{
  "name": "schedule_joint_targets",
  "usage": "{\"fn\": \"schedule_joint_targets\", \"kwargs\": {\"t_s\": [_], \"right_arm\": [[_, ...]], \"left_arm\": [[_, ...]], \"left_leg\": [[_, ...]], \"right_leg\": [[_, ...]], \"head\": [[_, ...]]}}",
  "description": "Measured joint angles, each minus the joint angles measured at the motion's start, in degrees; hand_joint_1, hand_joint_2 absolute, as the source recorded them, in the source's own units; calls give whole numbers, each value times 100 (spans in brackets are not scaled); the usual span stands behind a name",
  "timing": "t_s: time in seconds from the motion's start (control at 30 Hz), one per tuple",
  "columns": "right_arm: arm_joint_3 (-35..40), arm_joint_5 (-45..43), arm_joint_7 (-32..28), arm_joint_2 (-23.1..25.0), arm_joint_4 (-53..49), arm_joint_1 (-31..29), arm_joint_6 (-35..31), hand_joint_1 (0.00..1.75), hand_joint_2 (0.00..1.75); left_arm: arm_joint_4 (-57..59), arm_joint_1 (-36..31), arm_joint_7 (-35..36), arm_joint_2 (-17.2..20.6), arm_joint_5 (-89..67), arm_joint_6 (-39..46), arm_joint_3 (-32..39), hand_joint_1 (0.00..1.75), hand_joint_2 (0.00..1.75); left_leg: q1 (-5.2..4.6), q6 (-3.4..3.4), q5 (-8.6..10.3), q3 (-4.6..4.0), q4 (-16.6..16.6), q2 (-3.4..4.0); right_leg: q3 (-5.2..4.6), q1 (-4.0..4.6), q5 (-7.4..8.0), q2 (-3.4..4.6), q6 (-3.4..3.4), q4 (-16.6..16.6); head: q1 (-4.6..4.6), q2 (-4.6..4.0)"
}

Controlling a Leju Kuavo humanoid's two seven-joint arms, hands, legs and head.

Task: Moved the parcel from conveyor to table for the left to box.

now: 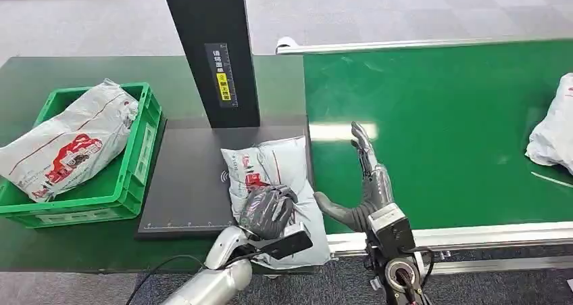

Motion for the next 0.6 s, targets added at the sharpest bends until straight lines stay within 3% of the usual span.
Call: {"fn": "schedule_joint_targets", "kwargs": {"t_s": [0.37, 0.6], "right_arm": [[-162, 35, 0, 31, 0, 13, 15, 0, 175], [-308, 70, 0, 55, -52, 87, -6, 0, 175]], "left_arm": [[-171, 9, -103, 88, 138, 636, 219, 175, 175], [-1327, 108, 19, 381, -46, 900, 638, 175, 175]], "left_leg": [[1, 0, 0, 2, 0, 5], [1, -1, 1, -7, 0, 6]], "right_leg": [[-1, 1, 0, 1, 0, 1], [-12, 2, 0, 1, 0, 2]], "head": [[0, 2], [0, 0]]}}
